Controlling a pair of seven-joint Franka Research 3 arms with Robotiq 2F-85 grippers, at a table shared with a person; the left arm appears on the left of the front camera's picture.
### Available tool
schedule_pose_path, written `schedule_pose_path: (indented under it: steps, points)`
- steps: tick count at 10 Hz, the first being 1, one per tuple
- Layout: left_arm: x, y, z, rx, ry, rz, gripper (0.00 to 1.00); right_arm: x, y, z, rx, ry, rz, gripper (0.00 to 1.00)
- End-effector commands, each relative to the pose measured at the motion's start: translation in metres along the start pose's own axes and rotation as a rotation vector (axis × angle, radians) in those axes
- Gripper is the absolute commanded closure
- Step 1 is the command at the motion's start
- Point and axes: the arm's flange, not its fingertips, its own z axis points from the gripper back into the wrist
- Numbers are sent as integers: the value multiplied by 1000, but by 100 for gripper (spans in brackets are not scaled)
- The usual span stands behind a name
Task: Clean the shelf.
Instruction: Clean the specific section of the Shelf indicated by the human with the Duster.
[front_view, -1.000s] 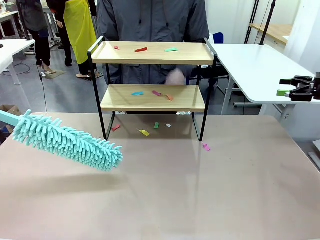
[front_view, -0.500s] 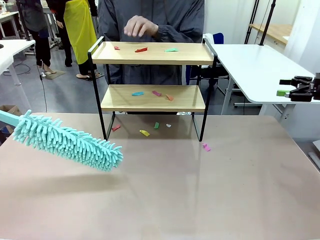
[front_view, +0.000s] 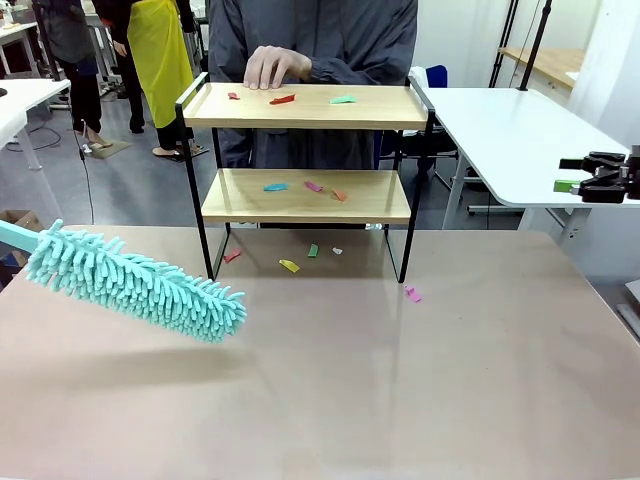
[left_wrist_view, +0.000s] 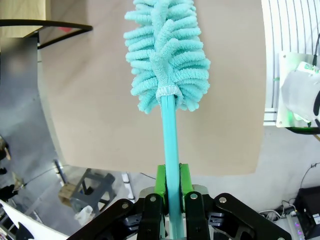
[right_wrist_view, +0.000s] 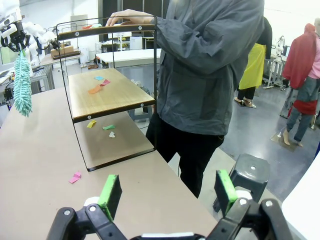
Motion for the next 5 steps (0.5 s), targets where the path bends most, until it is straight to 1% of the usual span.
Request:
schedule_pose_path:
  steps: [1, 5]
  points:
    - [-2, -3, 1, -3, -6, -17, 87, 2, 1, -1, 2, 1, 3, 0]
    - [-2, -3, 1, -3, -6, -17, 87, 2, 1, -1, 2, 1, 3, 0]
